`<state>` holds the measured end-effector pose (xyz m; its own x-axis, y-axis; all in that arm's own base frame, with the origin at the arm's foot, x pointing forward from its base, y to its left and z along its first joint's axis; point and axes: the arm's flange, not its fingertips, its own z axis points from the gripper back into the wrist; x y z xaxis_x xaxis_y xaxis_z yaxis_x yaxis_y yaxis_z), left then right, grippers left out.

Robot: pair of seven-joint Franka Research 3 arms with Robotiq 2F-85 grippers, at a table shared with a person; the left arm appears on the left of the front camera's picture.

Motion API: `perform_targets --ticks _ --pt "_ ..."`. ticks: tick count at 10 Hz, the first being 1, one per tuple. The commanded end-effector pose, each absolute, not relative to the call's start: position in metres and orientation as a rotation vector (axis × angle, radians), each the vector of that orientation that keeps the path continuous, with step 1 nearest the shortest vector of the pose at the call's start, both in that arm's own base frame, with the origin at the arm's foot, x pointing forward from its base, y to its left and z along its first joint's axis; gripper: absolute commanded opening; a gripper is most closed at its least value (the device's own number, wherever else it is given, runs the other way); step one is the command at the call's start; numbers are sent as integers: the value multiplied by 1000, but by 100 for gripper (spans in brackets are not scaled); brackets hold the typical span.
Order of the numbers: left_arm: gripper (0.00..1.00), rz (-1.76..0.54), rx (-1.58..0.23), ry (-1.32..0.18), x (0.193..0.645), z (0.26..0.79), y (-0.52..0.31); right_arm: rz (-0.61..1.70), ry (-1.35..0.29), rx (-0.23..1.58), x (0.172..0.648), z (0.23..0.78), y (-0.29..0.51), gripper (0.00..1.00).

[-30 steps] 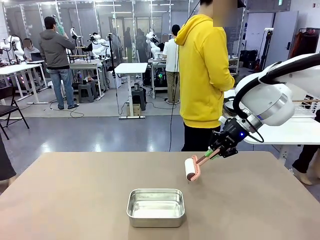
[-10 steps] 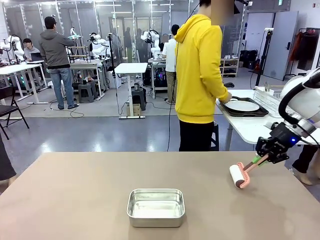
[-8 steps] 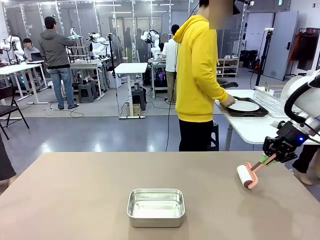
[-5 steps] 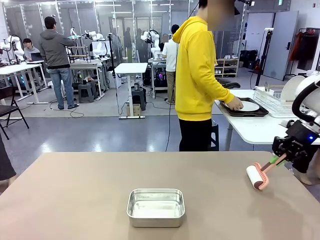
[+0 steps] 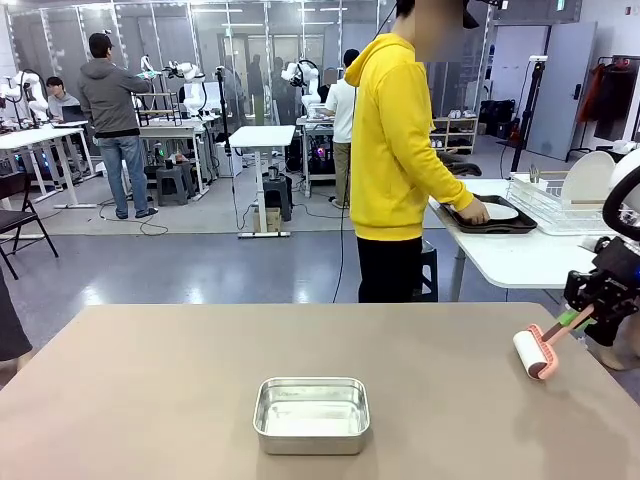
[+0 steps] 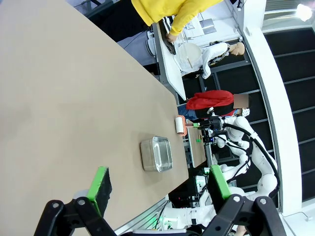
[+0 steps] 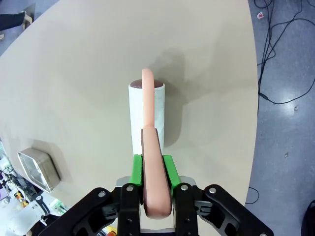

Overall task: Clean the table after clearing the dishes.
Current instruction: When the right (or left) Handle tray is removed, use the right hand (or left hand) to clean the right (or left) side of the table with the Lint Roller.

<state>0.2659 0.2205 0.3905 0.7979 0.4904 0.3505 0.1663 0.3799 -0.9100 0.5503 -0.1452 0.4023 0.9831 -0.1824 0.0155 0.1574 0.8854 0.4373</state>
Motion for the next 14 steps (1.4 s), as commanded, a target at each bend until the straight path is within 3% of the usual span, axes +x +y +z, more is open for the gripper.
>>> perform_targets --ticks 1,6,7,14 --pt "100 242 -1196 -646 264 395 221 -195 -63 416 543 418 -135 22" --pt "100 242 -1196 -646 264 395 221 -114 -80 248 524 497 -99 22" --pt "100 242 -1196 -646 264 395 221 -88 -108 324 531 481 -115 22" --pt "100 242 -1196 -646 264 395 221 -88 -108 324 531 481 -115 22"
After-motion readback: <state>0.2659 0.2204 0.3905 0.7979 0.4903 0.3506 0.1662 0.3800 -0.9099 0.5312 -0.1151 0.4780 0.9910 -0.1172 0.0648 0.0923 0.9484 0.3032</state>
